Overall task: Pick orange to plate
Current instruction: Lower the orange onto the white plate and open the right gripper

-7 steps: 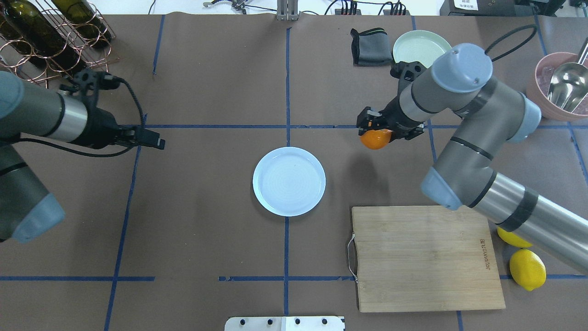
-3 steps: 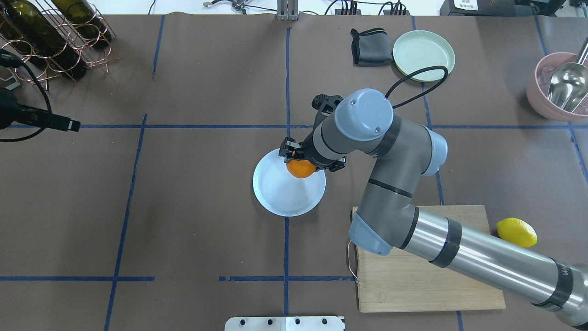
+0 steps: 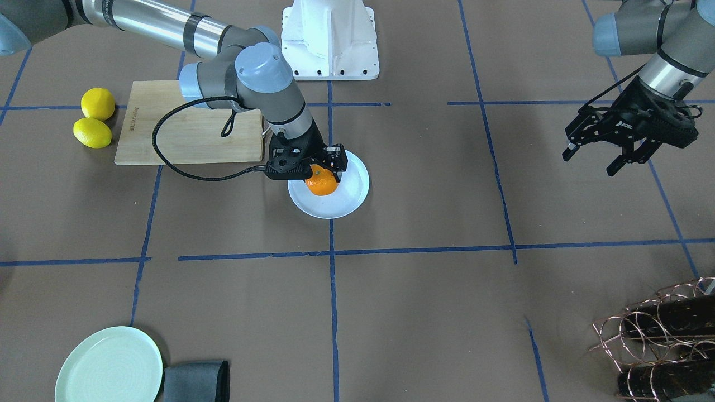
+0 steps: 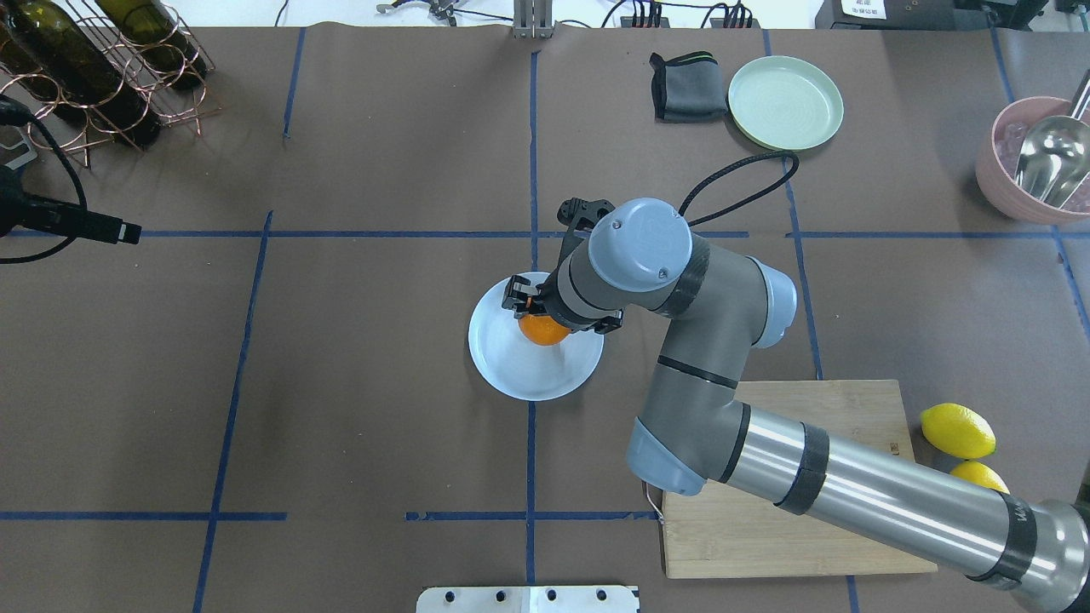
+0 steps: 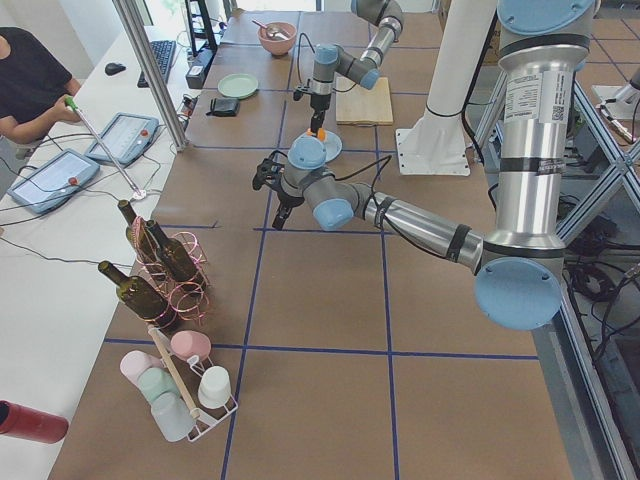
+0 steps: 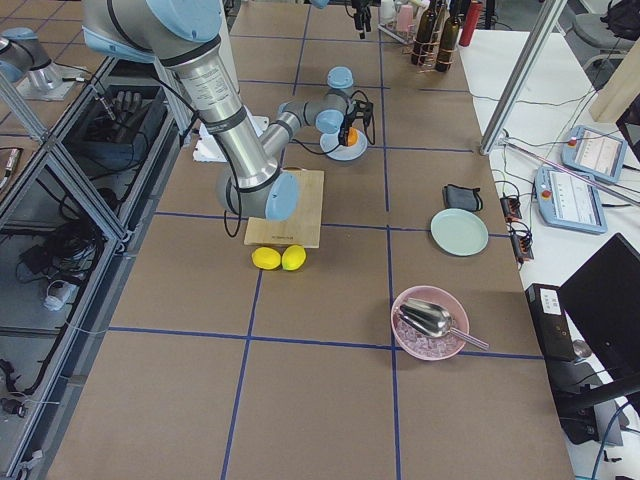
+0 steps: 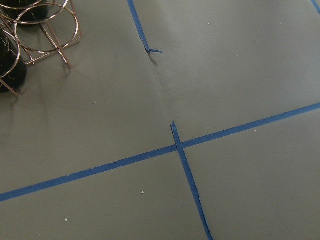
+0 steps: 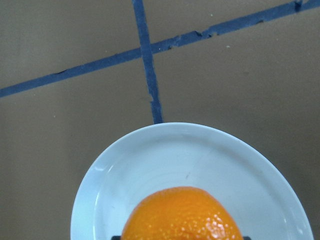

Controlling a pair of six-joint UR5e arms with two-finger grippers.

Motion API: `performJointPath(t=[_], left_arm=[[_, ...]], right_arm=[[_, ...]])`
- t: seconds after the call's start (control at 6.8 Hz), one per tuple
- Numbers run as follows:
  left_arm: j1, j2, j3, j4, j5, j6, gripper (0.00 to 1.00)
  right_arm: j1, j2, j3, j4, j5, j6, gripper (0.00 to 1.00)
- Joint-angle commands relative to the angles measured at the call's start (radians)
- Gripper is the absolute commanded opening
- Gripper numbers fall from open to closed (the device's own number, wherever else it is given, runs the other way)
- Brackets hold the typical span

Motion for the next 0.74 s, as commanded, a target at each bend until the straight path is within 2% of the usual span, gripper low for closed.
performJointPath(t=[0.0, 0.15, 0.29, 0.44, 0.59], left_arm=[[0.000, 0.001, -0.001, -0.002, 0.000, -0.001, 1.00], [0.000, -0.001, -0.001, -0.002, 0.000, -0.001, 1.00], [0.000, 0.001, -0.001, -0.003, -0.002, -0.003, 1.00], [0.000, 0.001, -0.001, -0.003, -0.003, -0.003, 1.00], [0.000, 0.001, -0.002, -0.003, -0.003, -0.005, 1.00]], right_arm=[[-0.017, 0.006, -0.016, 0.001, -0.018, 0.000, 0.00], [-0.016, 0.017, -0.016, -0.004, -0.020, 0.001, 0.00], [-0.017, 0.017, -0.025, -0.006, -0.021, 0.000, 0.20], [-0.017, 0.026, -0.056, -0.004, -0.026, 0.001, 0.67], [-0.017, 0.034, -0.061, -0.004, -0.029, 0.000, 0.75]])
